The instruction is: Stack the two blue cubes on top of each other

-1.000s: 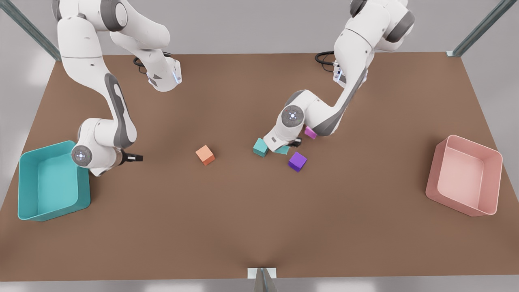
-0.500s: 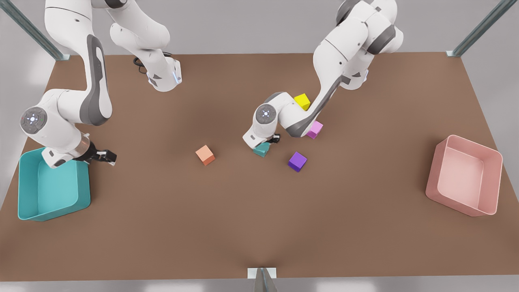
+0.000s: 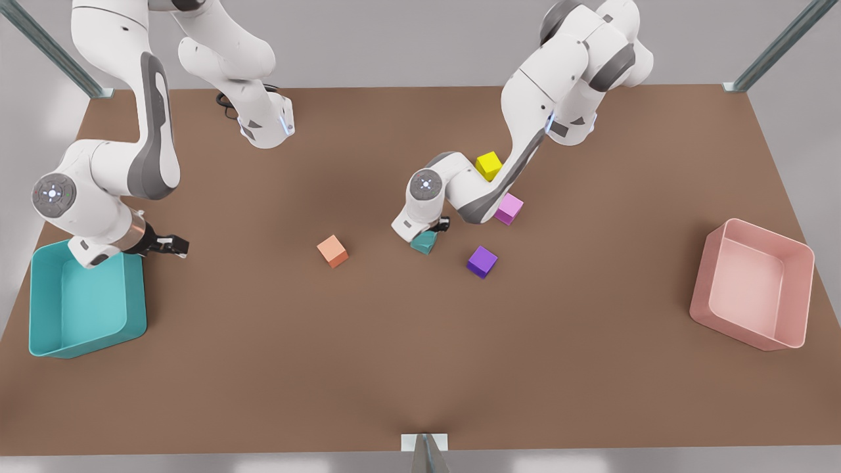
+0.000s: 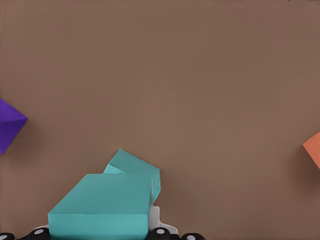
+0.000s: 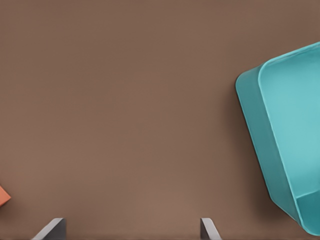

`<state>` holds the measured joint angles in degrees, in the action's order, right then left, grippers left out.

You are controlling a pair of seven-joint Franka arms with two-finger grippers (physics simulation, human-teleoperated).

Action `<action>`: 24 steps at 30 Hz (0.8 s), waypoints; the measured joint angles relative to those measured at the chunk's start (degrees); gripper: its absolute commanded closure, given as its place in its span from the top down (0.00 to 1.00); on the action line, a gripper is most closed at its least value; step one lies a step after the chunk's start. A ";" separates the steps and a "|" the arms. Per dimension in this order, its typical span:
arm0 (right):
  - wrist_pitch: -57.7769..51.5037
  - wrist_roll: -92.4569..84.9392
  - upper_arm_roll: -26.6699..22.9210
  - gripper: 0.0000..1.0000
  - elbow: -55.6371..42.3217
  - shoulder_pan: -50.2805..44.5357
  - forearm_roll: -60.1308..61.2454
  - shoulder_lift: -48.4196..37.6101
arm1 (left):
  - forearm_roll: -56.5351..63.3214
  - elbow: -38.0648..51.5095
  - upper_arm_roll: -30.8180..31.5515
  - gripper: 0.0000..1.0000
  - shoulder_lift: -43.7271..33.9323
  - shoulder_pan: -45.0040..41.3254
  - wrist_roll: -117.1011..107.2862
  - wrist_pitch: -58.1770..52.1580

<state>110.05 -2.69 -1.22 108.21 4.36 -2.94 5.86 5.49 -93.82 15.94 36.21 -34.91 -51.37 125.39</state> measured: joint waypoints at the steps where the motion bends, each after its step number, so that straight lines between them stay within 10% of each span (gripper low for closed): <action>1: 0.00 -0.06 0.00 1.00 -0.09 0.02 -0.07 0.08 | 0.03 -0.03 0.01 0.61 0.01 -0.01 -0.25 0.04; 6: -0.01 -0.32 0.00 1.00 -0.31 -0.10 -0.23 0.25 | 0.08 -0.75 -0.04 0.61 0.38 -0.41 -1.31 0.14; 8: 0.00 -0.40 0.00 1.00 -0.32 -0.22 -0.25 0.26 | -0.02 -0.84 -0.04 1.00 0.45 -0.52 -1.57 0.19; 14: 0.01 -0.58 -0.02 1.00 -0.31 -0.23 -0.28 0.33 | -0.10 0.89 0.02 1.00 -1.23 0.05 -2.03 -0.89; 19: -0.04 -0.63 0.00 1.00 -0.82 -0.37 -0.31 0.94 | 2.30 21.85 -0.10 1.00 -3.87 2.45 -2.19 -15.89; 24: -0.14 -0.64 0.00 1.00 -1.03 -0.28 -0.30 1.04 | 4.73 30.19 1.08 1.00 -8.56 22.79 0.95 -30.76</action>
<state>109.90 -3.33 -1.22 107.18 4.08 -3.24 6.90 10.22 -63.64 17.02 27.65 -12.12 -50.42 94.63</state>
